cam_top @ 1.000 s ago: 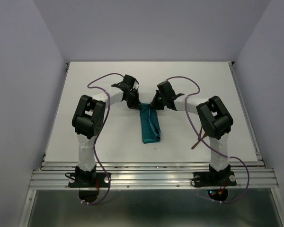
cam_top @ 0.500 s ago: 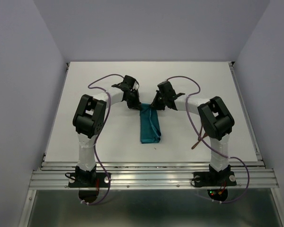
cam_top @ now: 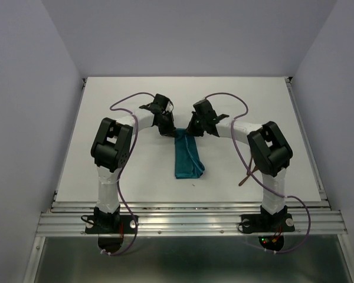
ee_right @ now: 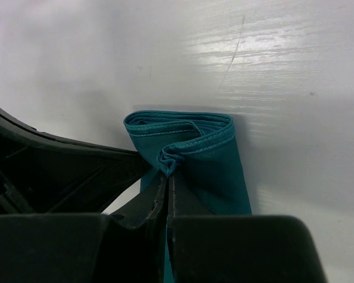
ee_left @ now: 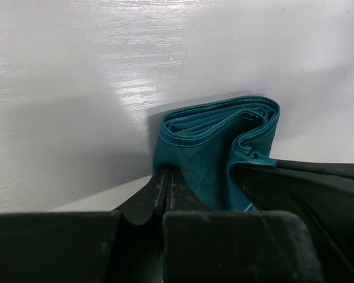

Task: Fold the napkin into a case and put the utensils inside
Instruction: Fold the 2/3-rectangle-folded napkin at the center of the board.

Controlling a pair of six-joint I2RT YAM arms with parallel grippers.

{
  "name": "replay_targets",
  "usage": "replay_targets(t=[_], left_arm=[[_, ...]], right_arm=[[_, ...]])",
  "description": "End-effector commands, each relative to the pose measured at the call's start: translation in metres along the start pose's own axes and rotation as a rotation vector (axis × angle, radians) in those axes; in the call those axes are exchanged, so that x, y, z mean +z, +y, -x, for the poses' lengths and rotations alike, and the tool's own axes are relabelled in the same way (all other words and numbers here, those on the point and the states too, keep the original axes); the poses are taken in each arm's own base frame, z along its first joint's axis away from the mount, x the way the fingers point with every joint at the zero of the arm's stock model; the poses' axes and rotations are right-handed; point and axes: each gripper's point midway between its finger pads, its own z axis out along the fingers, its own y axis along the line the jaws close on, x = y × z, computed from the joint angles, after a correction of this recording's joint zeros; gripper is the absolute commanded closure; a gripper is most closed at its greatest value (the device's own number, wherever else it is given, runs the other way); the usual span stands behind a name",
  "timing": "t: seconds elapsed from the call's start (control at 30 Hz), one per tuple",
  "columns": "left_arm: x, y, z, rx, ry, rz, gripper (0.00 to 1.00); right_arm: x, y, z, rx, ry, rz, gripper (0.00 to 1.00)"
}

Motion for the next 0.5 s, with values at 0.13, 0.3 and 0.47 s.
replay_targets(t=[0.13, 0.3, 0.47], left_arm=[[0.015, 0.016, -0.024, 0.002, 0.066, 0.062, 1.0], [0.014, 0.015, -0.024, 0.001, 0.064, 0.06, 1.0], [0.014, 0.015, -0.025, 0.004, 0.065, 0.06, 1.0]], right_arm=[[-0.013, 0.039, 0.018, -0.03, -0.05, 0.068, 0.99], [-0.009, 0.046, 0.011, -0.043, -0.038, 0.072, 0.99], [-0.005, 0.046, 0.012, -0.036, -0.039, 0.066, 0.99]])
